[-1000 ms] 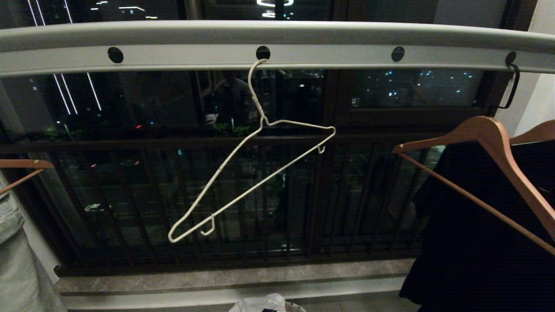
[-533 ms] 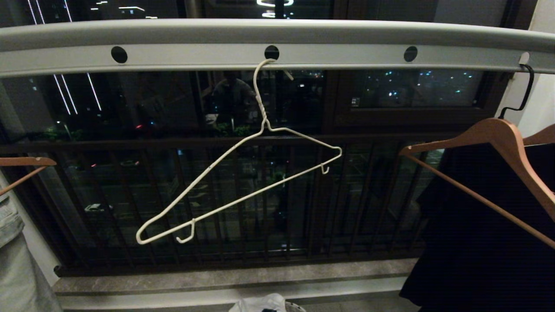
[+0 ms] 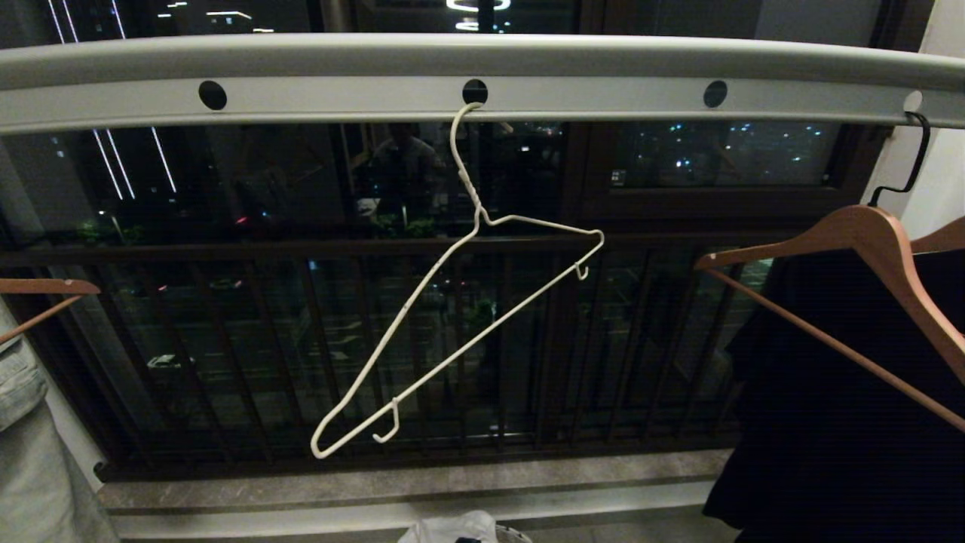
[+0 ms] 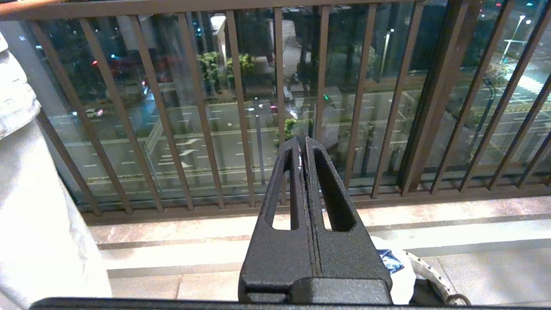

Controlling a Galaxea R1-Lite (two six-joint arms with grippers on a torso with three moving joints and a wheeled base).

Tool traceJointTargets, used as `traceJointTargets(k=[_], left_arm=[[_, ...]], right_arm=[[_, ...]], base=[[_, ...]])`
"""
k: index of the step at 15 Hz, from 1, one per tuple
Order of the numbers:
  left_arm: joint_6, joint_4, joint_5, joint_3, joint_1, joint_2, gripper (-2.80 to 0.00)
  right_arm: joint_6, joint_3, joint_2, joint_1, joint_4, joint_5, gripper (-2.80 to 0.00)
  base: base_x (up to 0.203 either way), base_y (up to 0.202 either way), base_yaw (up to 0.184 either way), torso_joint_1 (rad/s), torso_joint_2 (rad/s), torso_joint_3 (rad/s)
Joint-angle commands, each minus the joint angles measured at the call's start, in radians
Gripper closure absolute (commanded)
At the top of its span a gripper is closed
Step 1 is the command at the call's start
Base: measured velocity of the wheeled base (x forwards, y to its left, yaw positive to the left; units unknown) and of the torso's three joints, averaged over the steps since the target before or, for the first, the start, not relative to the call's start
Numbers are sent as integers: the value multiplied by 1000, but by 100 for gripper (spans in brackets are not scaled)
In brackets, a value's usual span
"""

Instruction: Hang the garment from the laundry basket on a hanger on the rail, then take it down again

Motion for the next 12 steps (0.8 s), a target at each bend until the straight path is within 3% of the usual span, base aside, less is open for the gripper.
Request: traceJointTargets(k=[1,12], left_arm=[[0,1,0,14,0,0,0],[0,-2,0,14,0,0,0]], right_arm=[[-1,0,0,0,0,1,0],[6,0,1,0,-1,-2,0]], base=[[0,0,0,0,0,0],[0,0,0,0,0,0]])
